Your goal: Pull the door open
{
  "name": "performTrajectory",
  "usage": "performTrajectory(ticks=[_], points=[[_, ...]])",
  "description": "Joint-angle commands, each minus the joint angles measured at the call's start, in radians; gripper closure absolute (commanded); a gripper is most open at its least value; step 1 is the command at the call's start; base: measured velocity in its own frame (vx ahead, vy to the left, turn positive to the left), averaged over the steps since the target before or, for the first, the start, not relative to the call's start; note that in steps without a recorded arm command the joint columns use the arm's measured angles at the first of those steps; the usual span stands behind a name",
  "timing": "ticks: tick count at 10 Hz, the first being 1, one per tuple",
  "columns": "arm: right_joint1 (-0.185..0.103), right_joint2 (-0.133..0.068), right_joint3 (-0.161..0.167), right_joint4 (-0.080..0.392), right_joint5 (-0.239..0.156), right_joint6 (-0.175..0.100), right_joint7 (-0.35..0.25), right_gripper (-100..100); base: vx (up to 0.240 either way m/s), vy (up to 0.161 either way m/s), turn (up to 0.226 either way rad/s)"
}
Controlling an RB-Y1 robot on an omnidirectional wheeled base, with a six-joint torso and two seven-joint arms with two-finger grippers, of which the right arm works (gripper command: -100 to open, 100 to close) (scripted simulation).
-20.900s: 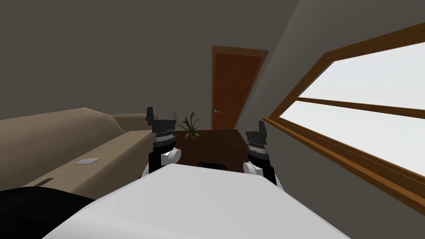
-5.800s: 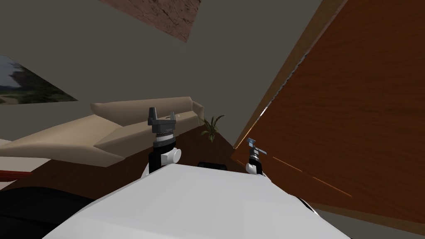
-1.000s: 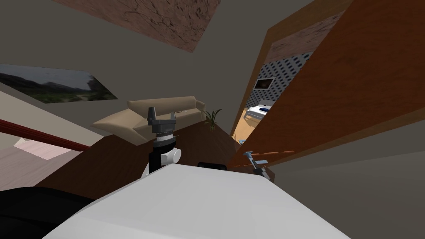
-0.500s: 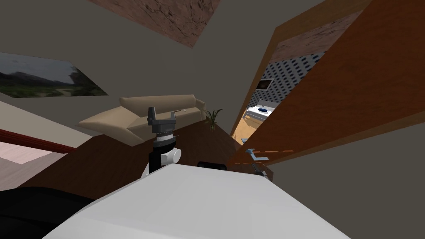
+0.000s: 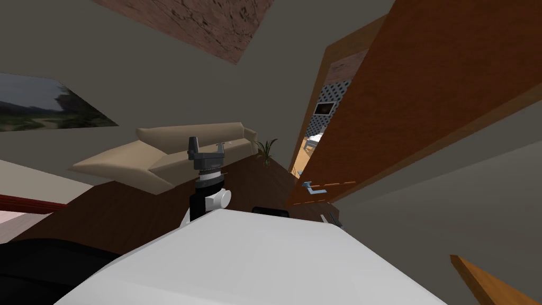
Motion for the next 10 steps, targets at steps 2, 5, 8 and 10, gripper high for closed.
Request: performTrajectory(ticks=[2,5,8,10], points=[[0.021,-0.004,-0.001,-0.014,-0.002,-0.005,0.002,-100,-0.038,-0.114,-0.053],[-0.003,-0.001,-0.018,-0.009,-0.016,0.026,-0.005,-100,0.042,0.092,0.134],[-0.045,0.002,-0.049,0.008,-0.042,0.08,-0.018,-100,0.071,0.053,0.175],[-0.053,0.003,-0.054,0.012,-0.047,0.09,-0.02,-100,0.076,-0.008,0.093]])
